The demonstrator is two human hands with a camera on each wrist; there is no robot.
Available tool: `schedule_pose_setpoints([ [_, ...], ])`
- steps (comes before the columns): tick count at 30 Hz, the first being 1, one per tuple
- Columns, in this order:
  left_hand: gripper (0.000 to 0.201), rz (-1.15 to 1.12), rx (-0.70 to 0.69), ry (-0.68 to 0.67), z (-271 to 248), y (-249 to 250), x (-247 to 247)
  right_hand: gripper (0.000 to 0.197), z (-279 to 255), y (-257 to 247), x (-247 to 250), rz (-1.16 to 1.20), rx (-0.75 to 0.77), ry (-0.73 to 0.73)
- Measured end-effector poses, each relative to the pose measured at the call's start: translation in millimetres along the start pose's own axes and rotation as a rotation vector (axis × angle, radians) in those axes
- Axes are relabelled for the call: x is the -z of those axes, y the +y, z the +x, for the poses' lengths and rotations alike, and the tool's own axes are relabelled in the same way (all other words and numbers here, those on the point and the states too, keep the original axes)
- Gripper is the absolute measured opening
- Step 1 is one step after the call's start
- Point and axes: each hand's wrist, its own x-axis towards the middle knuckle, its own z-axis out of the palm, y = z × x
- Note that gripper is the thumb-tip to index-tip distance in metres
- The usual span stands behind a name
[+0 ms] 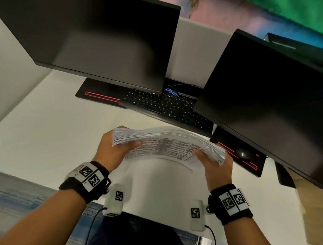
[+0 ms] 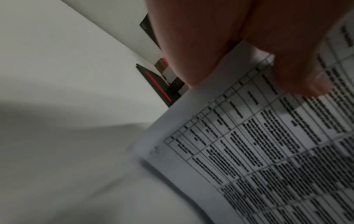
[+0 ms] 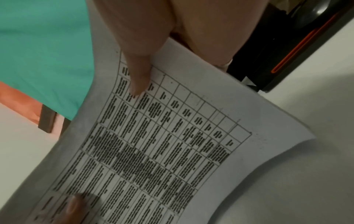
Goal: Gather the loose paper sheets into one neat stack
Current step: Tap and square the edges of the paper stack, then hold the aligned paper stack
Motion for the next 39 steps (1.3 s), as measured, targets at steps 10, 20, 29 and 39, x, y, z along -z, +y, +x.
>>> schedule_pose_setpoints([
  [10, 0.032, 0.342, -0.125, -0.023, 8.3, 51.0, 16.5, 0.017, 24.0, -50.2, -0.1, -0.482, 0.258, -0.041],
  [20, 0.019, 0.364, -0.35, 0.026, 22.1, 85.7, -23.7, 0.072, 25.3, -89.5, -51.2, -0.689, 0.623, 0.339],
  [29, 0.03, 0.174, -0.171, 0.17, 15.5, 69.8, -20.3, 0.04, 31.9, -67.3, -51.4, 0.013, 0.048, 0.079],
  [39, 0.037, 0.126, 0.026, 0.087, -2.4, -6.7, -22.9, 0.036, 3.8, 18.7, -62.3, -0.088, -0.101, 0.054],
])
